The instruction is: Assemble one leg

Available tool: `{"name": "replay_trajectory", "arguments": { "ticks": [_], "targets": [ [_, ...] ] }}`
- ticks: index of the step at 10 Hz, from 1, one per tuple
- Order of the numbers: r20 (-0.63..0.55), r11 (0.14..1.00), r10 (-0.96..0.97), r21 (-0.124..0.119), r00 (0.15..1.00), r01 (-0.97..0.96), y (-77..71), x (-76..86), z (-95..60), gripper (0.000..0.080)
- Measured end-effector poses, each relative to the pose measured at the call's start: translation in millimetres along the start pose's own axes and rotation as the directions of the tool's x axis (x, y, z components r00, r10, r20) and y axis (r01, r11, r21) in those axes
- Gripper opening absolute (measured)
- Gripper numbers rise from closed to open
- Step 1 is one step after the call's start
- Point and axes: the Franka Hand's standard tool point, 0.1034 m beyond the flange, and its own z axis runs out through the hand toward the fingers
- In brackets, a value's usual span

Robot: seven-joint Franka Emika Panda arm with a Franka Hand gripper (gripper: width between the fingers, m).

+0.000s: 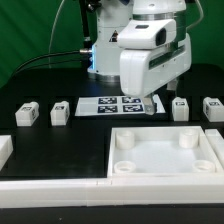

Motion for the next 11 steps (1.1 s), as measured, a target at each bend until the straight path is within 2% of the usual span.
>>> {"name": "replay_trajectory", "arguments": {
  "ticks": [3, 6, 9, 11],
  "targets": [
    [-0.003, 0.929, 0.371, 0.022, 0.929, -0.370, -12.9, 5.1, 2.0, 0.0649],
    [0.008, 0.767, 0.641, 0.042, 0.768, -0.641, -30.4, 11.6, 6.3, 0.0649],
    [0.020, 0.760, 0.648, 0.046, 0.761, -0.648, -51.7, 20.7, 12.7, 0.0649],
    [0.025, 0.756, 0.652, 0.050, 0.758, -0.652, -73.8, 32.2, 14.0, 0.0649]
  ]
}}
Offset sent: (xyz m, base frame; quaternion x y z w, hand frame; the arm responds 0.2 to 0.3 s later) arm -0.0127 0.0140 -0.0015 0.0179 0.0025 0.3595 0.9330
